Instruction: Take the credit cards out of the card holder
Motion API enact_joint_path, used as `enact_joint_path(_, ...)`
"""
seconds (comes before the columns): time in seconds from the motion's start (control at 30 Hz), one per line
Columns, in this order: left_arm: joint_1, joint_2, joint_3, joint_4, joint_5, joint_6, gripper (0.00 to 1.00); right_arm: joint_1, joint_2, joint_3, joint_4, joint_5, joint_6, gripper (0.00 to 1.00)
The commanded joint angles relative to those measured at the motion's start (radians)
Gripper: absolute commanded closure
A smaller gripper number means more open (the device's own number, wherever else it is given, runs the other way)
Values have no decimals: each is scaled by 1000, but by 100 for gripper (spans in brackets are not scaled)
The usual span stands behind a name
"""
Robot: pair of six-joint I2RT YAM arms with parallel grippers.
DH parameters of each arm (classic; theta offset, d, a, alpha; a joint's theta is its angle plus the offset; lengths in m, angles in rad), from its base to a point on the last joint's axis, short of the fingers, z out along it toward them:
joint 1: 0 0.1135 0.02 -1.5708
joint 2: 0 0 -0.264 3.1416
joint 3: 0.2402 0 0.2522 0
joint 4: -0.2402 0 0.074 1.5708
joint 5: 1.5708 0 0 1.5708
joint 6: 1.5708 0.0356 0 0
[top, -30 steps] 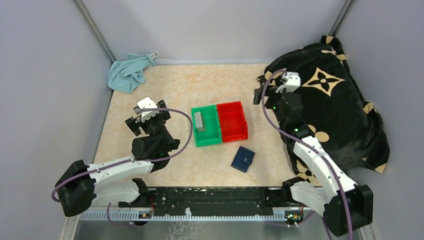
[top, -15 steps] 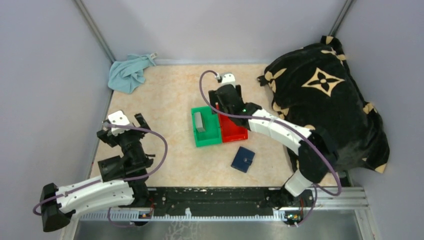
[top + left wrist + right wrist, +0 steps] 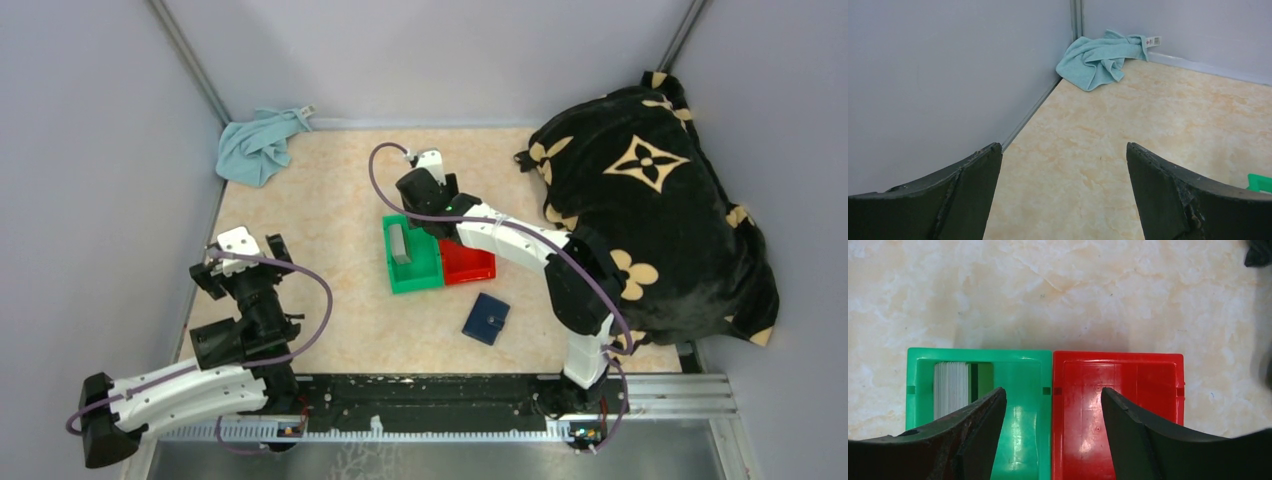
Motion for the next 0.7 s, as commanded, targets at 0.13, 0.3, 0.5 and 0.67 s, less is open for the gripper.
enact_joint_path(0.13, -11, -14, -10, 269, -40, 32, 1, 11, 21, 62, -2, 18, 39, 38)
enact_joint_path(0.3, -15, -20, -13, 269, -40, 35, 1, 3, 45, 59, 4, -4, 48, 39)
enact_joint_path(0.5, -19, -31, -17, 269, -39, 38, 1, -13, 67, 53, 15, -34, 65, 38)
enact_joint_path(0.67, -22, -32, -20, 270, -40, 38, 1, -32, 79, 38, 24, -59, 83, 38)
